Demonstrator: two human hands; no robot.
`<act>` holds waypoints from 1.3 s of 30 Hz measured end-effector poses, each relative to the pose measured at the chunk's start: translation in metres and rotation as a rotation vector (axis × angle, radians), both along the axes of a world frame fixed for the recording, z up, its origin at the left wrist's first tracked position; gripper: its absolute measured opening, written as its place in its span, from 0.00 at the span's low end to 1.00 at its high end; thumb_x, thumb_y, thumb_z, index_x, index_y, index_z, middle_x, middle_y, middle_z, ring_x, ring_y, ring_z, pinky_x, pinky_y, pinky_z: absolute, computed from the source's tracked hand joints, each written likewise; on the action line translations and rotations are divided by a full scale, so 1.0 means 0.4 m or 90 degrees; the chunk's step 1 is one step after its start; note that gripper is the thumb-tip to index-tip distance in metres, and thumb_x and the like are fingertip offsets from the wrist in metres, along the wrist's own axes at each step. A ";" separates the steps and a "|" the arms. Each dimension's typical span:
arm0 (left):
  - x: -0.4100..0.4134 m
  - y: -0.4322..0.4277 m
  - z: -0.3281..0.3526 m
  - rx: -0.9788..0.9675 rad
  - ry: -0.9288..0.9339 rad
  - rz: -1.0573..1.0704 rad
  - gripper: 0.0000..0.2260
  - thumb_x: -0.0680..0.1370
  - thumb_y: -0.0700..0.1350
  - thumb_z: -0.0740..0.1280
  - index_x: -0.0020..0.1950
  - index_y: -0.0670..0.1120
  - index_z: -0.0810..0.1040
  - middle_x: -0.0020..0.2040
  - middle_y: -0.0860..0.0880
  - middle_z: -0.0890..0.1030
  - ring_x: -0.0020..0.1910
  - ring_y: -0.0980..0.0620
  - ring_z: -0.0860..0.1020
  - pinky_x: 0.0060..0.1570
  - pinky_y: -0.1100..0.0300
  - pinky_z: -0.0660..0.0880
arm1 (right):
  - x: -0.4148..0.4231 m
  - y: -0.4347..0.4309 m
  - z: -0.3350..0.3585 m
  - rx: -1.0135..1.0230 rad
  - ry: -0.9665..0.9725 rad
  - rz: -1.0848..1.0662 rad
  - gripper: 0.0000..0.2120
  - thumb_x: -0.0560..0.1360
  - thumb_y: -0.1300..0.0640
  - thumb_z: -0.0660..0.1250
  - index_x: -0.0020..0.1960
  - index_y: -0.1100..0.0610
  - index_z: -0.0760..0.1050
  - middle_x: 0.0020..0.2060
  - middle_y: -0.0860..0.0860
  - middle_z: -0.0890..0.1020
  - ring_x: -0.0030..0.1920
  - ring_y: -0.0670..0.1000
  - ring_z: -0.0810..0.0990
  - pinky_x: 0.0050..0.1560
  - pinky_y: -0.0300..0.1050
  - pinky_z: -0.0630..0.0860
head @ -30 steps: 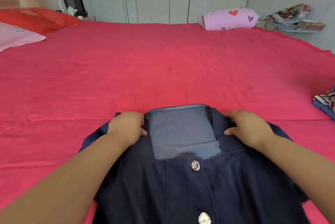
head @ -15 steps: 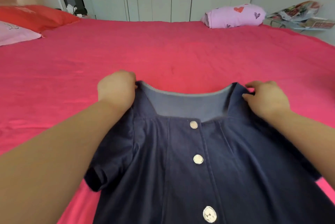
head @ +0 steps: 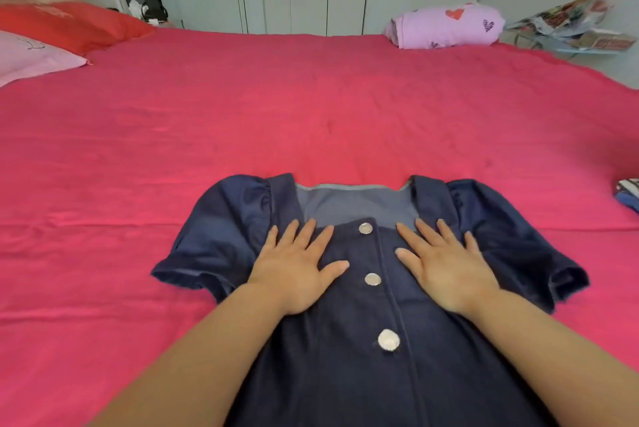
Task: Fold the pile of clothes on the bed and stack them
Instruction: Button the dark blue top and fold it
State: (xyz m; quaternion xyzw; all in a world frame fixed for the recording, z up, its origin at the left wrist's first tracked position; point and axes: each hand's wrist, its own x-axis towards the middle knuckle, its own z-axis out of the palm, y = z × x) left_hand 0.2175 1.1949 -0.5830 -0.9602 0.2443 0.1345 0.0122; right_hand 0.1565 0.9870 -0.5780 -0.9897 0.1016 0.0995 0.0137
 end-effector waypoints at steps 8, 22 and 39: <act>-0.025 0.127 0.094 -0.138 -0.309 0.125 0.28 0.77 0.60 0.58 0.74 0.48 0.61 0.74 0.45 0.62 0.73 0.44 0.57 0.72 0.48 0.53 | -0.102 -0.133 0.082 -0.074 -0.216 -0.120 0.27 0.77 0.43 0.58 0.73 0.50 0.60 0.70 0.56 0.66 0.70 0.58 0.63 0.67 0.56 0.63; 0.022 0.270 0.075 -0.578 -0.052 0.623 0.07 0.72 0.40 0.70 0.37 0.36 0.78 0.45 0.32 0.81 0.44 0.38 0.79 0.40 0.51 0.70 | -0.142 -0.180 0.139 0.631 -0.277 -0.456 0.06 0.72 0.63 0.70 0.48 0.62 0.78 0.34 0.55 0.76 0.32 0.52 0.72 0.28 0.39 0.67; -0.110 0.142 0.056 0.049 0.001 0.033 0.28 0.78 0.65 0.47 0.76 0.57 0.47 0.78 0.50 0.47 0.76 0.45 0.44 0.71 0.41 0.36 | -0.077 -0.074 0.206 0.330 -0.335 -0.313 0.08 0.76 0.59 0.61 0.42 0.61 0.76 0.35 0.59 0.77 0.38 0.58 0.74 0.36 0.48 0.66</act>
